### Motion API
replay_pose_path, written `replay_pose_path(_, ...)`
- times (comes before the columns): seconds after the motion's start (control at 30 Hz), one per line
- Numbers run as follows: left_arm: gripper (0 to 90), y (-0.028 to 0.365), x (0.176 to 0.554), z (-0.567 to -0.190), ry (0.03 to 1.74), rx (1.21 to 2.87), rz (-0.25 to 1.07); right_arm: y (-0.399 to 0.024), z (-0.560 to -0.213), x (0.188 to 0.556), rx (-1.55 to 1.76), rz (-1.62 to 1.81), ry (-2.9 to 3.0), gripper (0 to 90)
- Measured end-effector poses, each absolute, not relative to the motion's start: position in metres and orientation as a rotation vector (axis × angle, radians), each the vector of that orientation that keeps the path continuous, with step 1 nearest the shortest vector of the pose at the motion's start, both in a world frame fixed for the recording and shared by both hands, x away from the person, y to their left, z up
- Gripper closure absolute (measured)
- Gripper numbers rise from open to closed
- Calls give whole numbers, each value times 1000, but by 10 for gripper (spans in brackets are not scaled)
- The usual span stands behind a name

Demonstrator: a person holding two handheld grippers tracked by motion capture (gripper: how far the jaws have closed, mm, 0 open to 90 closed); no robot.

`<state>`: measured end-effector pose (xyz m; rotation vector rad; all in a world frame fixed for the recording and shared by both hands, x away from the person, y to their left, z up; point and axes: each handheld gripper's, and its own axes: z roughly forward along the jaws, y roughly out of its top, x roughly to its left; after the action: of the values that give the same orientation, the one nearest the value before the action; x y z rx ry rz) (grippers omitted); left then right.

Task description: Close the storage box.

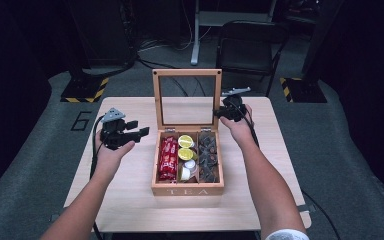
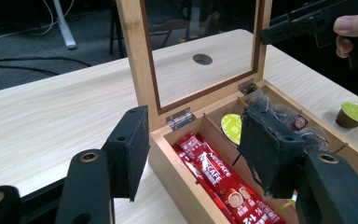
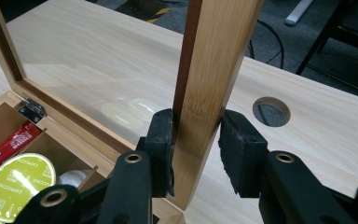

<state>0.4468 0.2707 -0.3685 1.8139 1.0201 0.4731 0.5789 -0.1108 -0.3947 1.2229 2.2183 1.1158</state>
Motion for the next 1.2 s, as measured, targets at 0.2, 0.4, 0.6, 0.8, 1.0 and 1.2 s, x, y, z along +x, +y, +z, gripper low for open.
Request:
replay_pose_path(0.2,426,272,447,-369,1025,1813,473,-105,-393,581,1244,1112,2194,589)
replay_pose_path(0.4,426,275,446,-368,1025,1818,477,-104,-388,585,1228,1111,2186,605)
replay_pose_path(0.6,426,276,445,-370,1033,1819,476,-107,-386,586,1245,1131,2196,632)
replay_pose_path(0.8,426,274,447,-370,1031,1820,477,-108,-384,583,1245,1138,2207,642)
replay_pose_path(1.0,426,274,448,-370,1039,1815,472,-110,-383,573,1209,1156,2190,649)
replay_pose_path(1.2,426,268,453,-367,1037,1803,465,-112,-384,560,1158,1181,2174,652)
